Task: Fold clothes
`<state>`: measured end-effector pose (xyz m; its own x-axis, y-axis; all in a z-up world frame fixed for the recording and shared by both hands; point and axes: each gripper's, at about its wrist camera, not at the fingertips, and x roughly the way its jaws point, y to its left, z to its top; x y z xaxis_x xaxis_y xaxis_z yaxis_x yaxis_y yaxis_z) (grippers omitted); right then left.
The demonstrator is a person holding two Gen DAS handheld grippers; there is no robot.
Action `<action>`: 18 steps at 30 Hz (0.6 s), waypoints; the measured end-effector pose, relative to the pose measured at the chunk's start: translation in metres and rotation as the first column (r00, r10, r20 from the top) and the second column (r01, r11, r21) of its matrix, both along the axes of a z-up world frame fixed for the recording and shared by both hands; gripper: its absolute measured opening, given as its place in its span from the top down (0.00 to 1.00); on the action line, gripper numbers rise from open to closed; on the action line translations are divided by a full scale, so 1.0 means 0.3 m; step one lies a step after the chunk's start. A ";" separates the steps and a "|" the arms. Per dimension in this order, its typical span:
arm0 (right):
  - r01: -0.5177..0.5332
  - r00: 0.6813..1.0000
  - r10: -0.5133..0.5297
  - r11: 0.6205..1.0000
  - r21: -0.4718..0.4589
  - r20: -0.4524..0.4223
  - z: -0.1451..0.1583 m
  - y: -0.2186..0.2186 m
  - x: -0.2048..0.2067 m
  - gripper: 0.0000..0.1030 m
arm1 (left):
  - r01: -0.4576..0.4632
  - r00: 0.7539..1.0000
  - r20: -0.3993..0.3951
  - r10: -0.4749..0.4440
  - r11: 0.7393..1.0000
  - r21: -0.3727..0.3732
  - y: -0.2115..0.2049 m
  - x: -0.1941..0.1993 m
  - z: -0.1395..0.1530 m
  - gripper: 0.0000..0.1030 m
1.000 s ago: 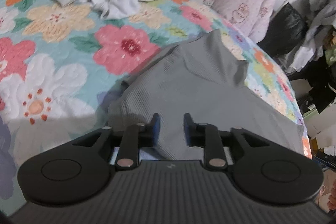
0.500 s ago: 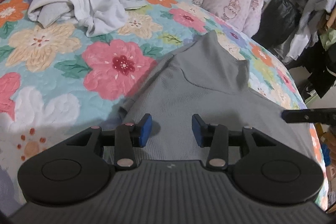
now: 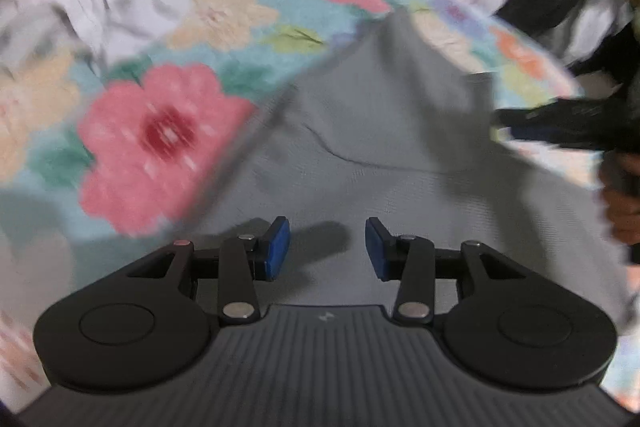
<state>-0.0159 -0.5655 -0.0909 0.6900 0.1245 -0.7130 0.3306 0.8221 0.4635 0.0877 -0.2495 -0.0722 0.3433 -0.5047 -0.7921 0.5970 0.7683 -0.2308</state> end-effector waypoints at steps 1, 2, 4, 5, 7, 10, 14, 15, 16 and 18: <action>0.011 1.000 -0.011 1.000 -0.007 0.008 -0.005 -0.016 0.007 0.46 | -0.009 0.999 0.036 0.008 0.999 0.034 -0.012 0.010 0.000 0.60; 0.009 1.000 -0.009 1.000 -0.017 0.020 -0.006 -0.024 0.012 0.46 | -0.015 0.999 0.044 0.014 1.000 0.023 -0.006 0.024 0.001 0.60; -0.001 0.999 0.004 0.998 -0.058 0.042 -0.006 -0.031 0.030 0.46 | -0.022 0.999 0.038 0.023 1.000 -0.021 0.008 0.058 -0.003 0.59; -0.010 0.999 0.014 0.996 -0.086 0.048 -0.007 -0.033 0.043 0.46 | -0.029 0.999 0.025 0.030 0.998 -0.047 0.014 0.076 -0.009 0.57; -0.034 0.998 0.042 0.988 -0.151 0.049 -0.011 -0.032 0.083 0.47 | -0.057 0.998 0.012 0.057 0.997 -0.050 0.008 0.109 -0.021 0.48; -0.085 0.992 0.104 0.971 -0.223 0.075 -0.025 -0.040 0.150 0.60 | -0.051 0.997 0.052 0.051 0.999 -0.013 -0.050 0.137 -0.022 0.47; -0.142 0.983 0.165 0.960 -0.240 0.079 -0.027 -0.053 0.207 0.96 | 0.023 0.999 0.036 -0.024 0.999 0.025 -0.140 0.179 -0.064 0.67; -0.144 0.979 0.175 0.956 -0.254 0.106 -0.013 -0.053 0.202 0.96 | 0.037 0.999 0.029 -0.038 0.999 0.034 -0.159 0.189 -0.078 0.91; -0.144 0.974 0.184 0.954 -0.264 0.132 0.001 -0.054 0.198 0.96 | 0.040 0.999 0.033 -0.041 0.999 0.036 -0.168 0.194 -0.081 0.91; -0.137 0.967 0.185 0.956 -0.258 0.173 0.024 -0.062 0.189 0.96 | 0.012 0.995 0.096 -0.012 1.000 0.007 -0.170 0.185 -0.045 0.92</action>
